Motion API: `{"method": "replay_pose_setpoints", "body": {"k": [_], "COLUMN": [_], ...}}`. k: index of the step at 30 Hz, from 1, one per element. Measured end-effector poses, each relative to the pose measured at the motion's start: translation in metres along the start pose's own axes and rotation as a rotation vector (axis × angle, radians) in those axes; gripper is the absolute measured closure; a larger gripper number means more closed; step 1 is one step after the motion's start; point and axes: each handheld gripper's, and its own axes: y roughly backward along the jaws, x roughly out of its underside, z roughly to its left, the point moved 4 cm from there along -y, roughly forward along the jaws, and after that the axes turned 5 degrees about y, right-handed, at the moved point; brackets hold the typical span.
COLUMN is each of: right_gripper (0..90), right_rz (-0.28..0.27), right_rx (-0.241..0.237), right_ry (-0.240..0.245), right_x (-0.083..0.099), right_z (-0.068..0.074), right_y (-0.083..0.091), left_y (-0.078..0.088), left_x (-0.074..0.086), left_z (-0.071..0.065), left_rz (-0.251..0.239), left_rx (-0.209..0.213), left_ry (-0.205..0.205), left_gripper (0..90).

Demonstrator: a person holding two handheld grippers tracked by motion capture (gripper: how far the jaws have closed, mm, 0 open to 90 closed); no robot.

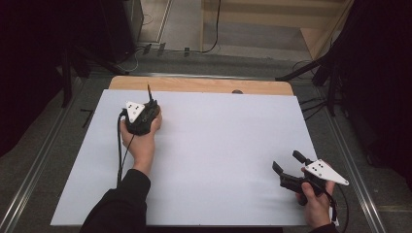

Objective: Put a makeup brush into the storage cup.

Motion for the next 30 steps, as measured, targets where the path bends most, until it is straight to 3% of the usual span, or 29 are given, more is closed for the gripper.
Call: {"method": "replay_pose_setpoints", "body": {"k": [4,16,23,30], "right_gripper": [12.9,13.0,13.0,13.0], "right_rz": [0.001,0.002,0.002,0.001], "right_rx": [0.0,-0.002,0.0,0.0], "right_ry": [0.001,0.0,0.0,-0.001], "right_x": [0.0,0.0,0.001,0.001], "right_z": [0.0,0.0,-0.001,0.0], "right_y": [0.0,-0.001,0.0,0.0], "left_y": [0.0,0.006,0.013,0.024], "left_x": [0.002,0.003,-0.002,0.0], "left_z": [0.0,0.001,-0.004,-0.006], "left_rz": [0.009,-0.003,-0.02,-0.005], "left_rx": [0.025,0.04,0.086,0.137], "left_ry": [0.008,0.011,0.014,0.03], "left_gripper": [83.5,76.9,72.6,65.6]}}
